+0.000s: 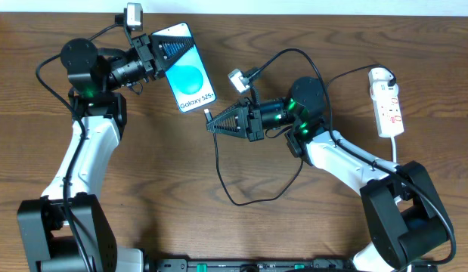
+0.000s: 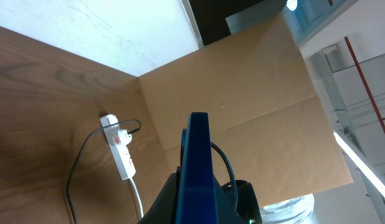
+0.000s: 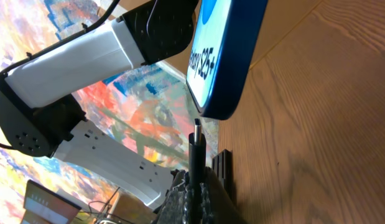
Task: Plug charger to phone and switch on socket
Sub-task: 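Bring the phone's bottom port down onto the cable tip with the left gripper, then push the USB-C plug into the phone port, both grippers aligned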
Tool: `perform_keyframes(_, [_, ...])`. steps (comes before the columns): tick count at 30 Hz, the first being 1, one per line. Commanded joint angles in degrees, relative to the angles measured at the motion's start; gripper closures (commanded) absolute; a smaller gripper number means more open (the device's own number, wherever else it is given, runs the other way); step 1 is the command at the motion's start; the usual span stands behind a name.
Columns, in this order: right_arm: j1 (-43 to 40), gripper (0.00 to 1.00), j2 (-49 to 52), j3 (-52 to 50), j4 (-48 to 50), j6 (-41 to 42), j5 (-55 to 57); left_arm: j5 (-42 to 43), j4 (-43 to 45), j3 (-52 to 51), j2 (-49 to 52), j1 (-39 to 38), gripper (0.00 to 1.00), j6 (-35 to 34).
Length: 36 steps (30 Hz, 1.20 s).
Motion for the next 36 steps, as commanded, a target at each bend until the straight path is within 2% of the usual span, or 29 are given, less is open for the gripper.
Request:
perform_keyframes(1, [0.20, 0.99, -0.63, 0.17, 0.39, 0.31, -0.31, -0.33, 0.68, 0.92, -1.38, -0.13, 0.92, 0.35])
perform_keyframes(36, [0.50, 0.99, -0.63, 0.17, 1.88, 1.40, -0.13, -1.20, 0.66, 0.92, -1.38, -1.77, 0.92, 0.55])
